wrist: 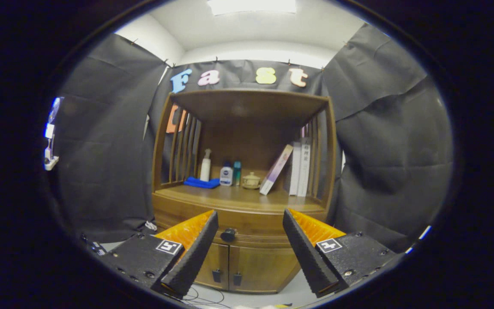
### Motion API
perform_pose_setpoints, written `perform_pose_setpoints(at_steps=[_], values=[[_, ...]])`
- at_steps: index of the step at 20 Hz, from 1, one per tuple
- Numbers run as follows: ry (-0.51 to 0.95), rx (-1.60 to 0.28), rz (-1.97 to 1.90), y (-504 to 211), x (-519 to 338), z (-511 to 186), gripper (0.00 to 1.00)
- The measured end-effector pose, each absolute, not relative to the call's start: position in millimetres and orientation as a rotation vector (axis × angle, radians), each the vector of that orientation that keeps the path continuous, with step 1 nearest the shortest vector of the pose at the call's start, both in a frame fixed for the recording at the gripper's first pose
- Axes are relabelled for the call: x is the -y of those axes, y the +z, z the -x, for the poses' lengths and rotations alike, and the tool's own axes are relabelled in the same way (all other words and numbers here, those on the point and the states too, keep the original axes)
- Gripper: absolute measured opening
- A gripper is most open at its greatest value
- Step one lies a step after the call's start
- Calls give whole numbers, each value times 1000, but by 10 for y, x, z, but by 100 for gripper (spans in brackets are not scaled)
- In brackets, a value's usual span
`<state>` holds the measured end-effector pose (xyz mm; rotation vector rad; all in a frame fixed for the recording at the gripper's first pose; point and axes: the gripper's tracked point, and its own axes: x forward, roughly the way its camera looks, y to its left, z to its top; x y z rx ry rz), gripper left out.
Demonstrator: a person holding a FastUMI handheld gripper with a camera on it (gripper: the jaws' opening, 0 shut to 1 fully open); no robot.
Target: Pull open the drawer, take out the items inside it, and place them on the countertop above the cabinet.
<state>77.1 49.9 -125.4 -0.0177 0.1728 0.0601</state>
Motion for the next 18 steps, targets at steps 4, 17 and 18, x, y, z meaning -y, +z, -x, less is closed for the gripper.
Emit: perform_pose_setpoints(at_steps=[4, 17, 18], values=[[88, -268, 16, -1911, -778, -1165, 99], [23, -403, -57, -2821, -926, -2143, 62], [24, -404, -61, -2831, -943, -2153, 60]])
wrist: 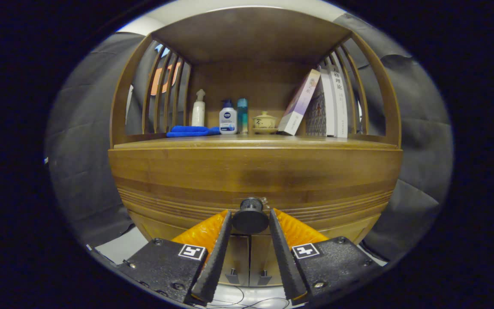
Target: Pull open the drawer, take out the items inside it, and place them on the countertop above the cabinet.
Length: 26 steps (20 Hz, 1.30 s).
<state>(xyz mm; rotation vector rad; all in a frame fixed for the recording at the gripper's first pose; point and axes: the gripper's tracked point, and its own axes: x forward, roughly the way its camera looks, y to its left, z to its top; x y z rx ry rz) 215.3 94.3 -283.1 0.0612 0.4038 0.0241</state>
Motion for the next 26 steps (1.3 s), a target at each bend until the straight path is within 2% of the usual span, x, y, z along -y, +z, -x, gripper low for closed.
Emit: perform_pose_setpoints(at_steps=[14, 26], values=[[33, -427, -46, -2861, -895, -2233, 40], [31, -420, -43, -2781, -888, -1810, 39]])
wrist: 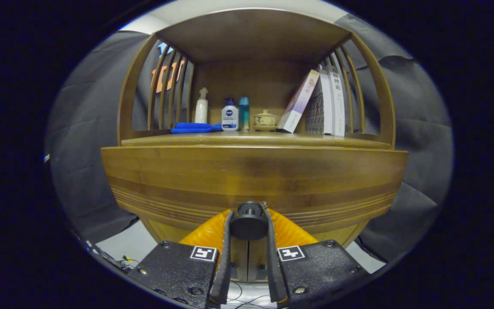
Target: Pull open the drawer, take out the items inside it, and place them on the countertop above the cabinet.
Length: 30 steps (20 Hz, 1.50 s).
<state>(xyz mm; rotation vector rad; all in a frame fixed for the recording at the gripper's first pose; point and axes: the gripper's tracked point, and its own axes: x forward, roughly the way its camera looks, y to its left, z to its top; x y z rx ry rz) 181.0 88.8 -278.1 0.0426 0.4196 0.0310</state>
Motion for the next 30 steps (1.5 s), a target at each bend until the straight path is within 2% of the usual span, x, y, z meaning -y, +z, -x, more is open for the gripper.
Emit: perform_pose_setpoints(at_steps=[30], values=[[47, -394, -64, -2699, -874, -685, 39]])
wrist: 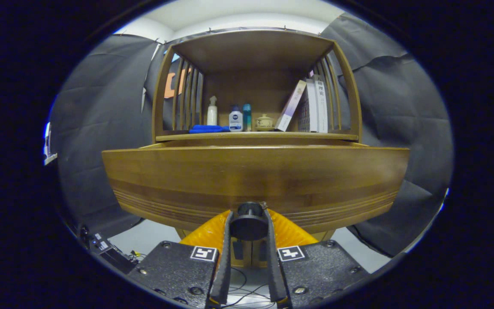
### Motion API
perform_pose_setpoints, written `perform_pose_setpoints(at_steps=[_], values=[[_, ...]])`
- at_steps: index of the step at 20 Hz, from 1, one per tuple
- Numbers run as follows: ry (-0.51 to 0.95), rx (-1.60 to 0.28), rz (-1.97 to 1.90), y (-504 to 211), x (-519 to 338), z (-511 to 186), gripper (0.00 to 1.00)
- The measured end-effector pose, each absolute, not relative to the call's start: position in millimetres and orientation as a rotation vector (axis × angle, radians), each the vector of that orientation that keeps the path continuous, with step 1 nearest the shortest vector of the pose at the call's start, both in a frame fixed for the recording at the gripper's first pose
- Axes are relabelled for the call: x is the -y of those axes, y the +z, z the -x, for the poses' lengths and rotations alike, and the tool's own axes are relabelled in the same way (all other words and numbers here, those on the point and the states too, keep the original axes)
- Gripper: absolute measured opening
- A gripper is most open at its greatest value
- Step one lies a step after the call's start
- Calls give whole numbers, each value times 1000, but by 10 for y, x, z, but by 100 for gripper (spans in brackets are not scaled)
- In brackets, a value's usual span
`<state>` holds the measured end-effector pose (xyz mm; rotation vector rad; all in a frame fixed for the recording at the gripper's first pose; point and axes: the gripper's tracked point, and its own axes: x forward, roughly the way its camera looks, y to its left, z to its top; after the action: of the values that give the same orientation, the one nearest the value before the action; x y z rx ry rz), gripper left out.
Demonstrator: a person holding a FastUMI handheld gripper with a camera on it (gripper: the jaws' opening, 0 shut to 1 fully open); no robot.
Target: Pull open the drawer, take out the items inside it, and place them on the countertop above the cabinet.
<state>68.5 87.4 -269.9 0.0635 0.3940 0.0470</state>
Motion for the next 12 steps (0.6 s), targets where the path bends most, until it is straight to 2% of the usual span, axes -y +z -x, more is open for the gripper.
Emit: perform_pose_setpoints(at_steps=[12], values=[[59, -390, -52, -2699, -867, -590, 38]])
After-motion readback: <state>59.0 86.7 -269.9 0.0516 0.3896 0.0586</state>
